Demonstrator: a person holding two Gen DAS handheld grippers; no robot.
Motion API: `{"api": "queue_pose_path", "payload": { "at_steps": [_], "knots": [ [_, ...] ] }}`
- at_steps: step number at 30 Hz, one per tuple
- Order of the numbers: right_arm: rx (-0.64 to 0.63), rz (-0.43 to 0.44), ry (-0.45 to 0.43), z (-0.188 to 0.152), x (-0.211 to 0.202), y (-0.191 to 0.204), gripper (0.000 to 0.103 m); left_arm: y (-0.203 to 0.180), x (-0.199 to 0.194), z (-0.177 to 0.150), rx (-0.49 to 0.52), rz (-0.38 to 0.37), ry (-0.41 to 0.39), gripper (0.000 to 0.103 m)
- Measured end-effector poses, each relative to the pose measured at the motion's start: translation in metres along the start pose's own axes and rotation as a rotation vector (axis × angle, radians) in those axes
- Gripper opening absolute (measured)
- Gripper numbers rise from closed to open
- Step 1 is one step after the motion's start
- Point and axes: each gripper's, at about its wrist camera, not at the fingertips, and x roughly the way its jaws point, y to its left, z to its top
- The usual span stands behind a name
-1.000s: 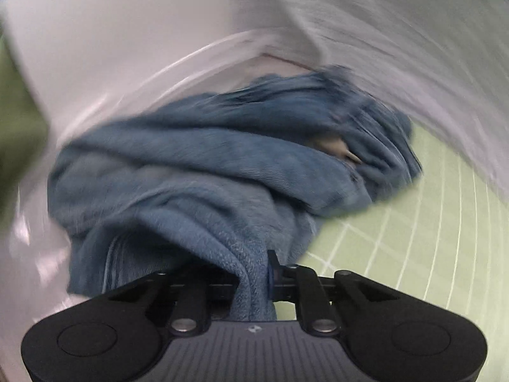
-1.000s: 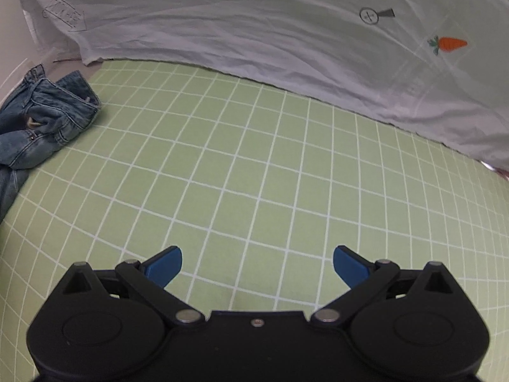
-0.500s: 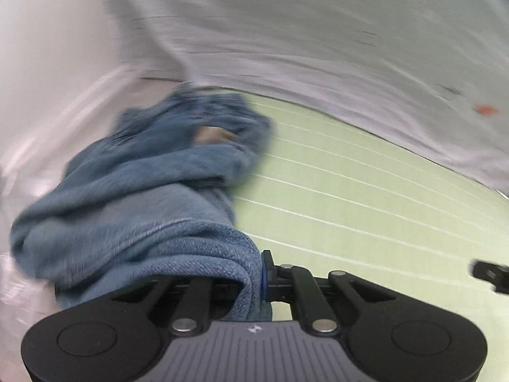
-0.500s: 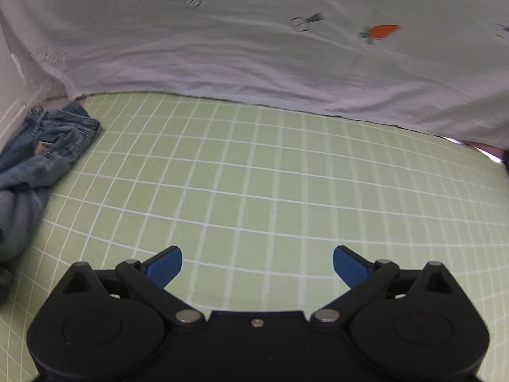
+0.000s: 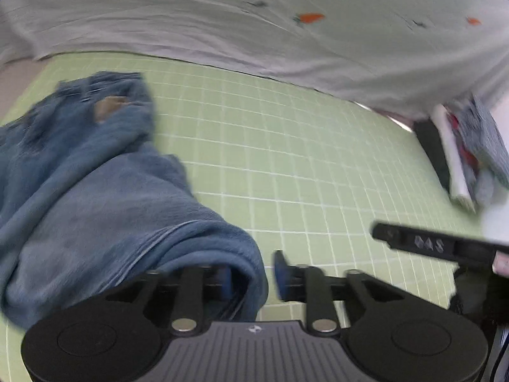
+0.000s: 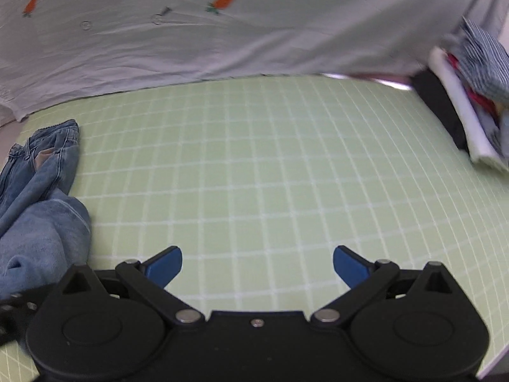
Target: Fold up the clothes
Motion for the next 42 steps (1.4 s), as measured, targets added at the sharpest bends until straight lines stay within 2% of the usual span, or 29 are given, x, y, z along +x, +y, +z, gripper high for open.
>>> {"api": "queue_pose_path", "payload": {
  "at_steps": [2,4,6,9,11,15,19,22,28,35,39,42],
  "knots": [
    [0.003,0.02,0.01,-0.004,0.0,-0.006,0.102,0.008,-0.015,0.0,-0.045,0.045,-0.033,0.051],
    [-0.003,0.048,0.022,-0.008,-0.001,-0.006,0.102,0.022,-0.033,0.001,-0.106,0.089,-0.072,0.054],
    [-0.012,0.079,0.032,-0.013,-0.002,-0.002,0.102,0.035,-0.049,0.006,-0.16,0.143,-0.122,0.069],
    [-0.011,0.129,0.023,-0.019,-0.003,0.016,0.102,0.067,-0.068,0.012,-0.203,0.226,-0.18,0.077],
    [0.001,0.156,0.009,-0.022,-0.005,0.031,0.101,0.093,-0.071,0.02,-0.223,0.289,-0.167,0.08],
    [0.067,0.21,-0.03,-0.027,-0.015,0.067,0.101,0.145,-0.063,0.035,-0.219,0.423,-0.067,0.08],
    [0.1,0.246,-0.038,-0.038,-0.014,0.108,0.099,0.185,-0.059,0.042,-0.221,0.414,-0.024,0.08],
    [0.107,0.214,-0.013,-0.043,-0.012,0.128,0.098,0.196,-0.053,0.052,-0.189,0.41,-0.012,0.08],
    [0.212,0.176,0.037,-0.045,-0.004,0.129,0.098,0.202,-0.029,0.062,-0.146,0.373,0.031,0.08],
    [0.367,0.212,0.153,-0.049,0.023,0.127,0.097,0.212,-0.013,0.074,-0.124,0.342,0.058,0.08],
    [0.433,0.249,0.196,-0.051,0.034,0.126,0.092,0.215,-0.01,0.076,-0.132,0.345,0.066,0.08],
    [0.466,0.3,0.214,-0.052,0.04,0.125,0.078,0.215,-0.011,0.075,-0.141,0.351,0.073,0.08]
  ]
}}
